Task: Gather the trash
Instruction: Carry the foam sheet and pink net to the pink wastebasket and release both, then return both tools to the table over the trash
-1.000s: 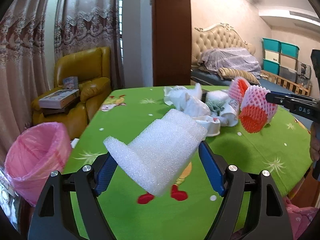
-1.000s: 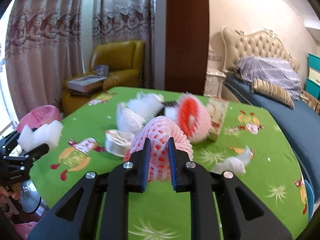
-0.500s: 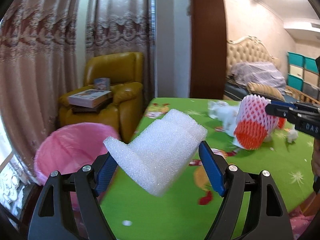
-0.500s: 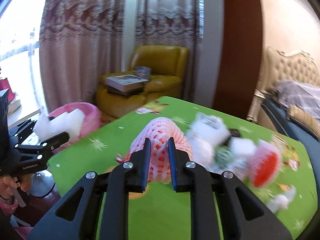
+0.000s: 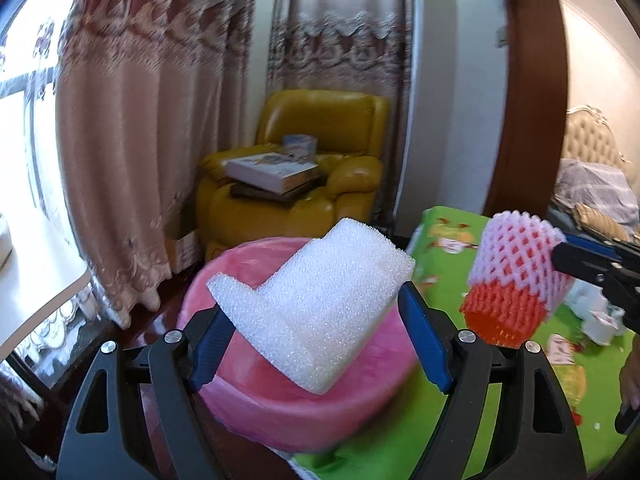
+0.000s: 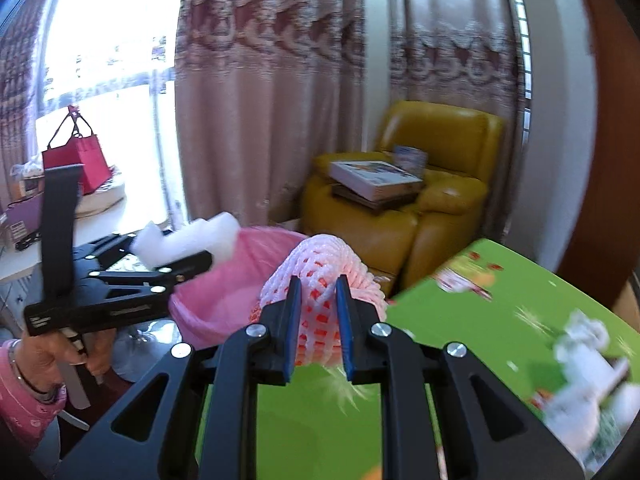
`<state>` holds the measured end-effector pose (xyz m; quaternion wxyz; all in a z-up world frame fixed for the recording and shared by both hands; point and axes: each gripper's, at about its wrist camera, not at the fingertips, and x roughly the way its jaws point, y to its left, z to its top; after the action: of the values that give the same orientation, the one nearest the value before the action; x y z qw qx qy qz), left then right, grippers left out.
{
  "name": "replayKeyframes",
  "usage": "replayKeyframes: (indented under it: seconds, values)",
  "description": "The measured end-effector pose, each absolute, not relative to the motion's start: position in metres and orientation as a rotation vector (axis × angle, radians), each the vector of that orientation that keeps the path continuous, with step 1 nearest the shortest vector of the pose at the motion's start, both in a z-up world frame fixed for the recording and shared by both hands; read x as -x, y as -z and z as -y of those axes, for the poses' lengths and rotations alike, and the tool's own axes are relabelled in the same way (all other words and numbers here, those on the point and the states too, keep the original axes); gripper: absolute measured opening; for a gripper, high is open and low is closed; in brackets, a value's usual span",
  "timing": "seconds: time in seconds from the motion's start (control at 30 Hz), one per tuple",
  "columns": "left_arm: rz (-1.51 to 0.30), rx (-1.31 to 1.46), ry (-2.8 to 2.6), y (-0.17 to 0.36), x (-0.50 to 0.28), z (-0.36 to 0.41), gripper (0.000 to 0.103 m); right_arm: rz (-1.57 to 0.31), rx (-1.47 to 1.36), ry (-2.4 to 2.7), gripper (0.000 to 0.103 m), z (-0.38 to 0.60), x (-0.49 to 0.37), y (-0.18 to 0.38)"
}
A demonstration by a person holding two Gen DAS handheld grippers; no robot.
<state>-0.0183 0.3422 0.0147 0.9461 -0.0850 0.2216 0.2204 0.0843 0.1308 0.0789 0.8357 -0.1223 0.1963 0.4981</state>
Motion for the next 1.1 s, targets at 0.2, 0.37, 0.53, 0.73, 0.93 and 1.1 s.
replayKeyframes:
  seconds: [0.2,0.37,0.53,0.73,0.93,1.1]
  values:
    - [-0.478,0.237,-0.481,-0.008,0.005,-0.391,0.075,-0.415,0.269,-1.114,0.022,-0.184,-0.092,-0.076]
    - [-0.458,0.293,-0.474,-0.006,0.000,-0.413,0.091,-0.491,0.207,-1.145,0.068,-0.205,-0.114,-0.061]
    - [-0.461,0.269,-0.500,-0.007,0.000,-0.406,0.092,-0.508,0.183,-1.105,0.068,-0.192,-0.125,-0.051]
    - [-0.412,0.243,-0.530,-0.017,0.016,-0.378,0.093,-0.402,0.154,-1.014,0.094,-0.131,-0.114,-0.065]
    - [-0.338,0.217,-0.422,-0.033,0.017,-0.315,0.093,-0.228,0.070,-0.860,0.099,-0.041,-0.094,-0.089]
    - [-0.338,0.156,-0.266,-0.037,-0.014,-0.248,0.093,-0.236,0.033,-0.738,0.099,0.042,-0.094,-0.090]
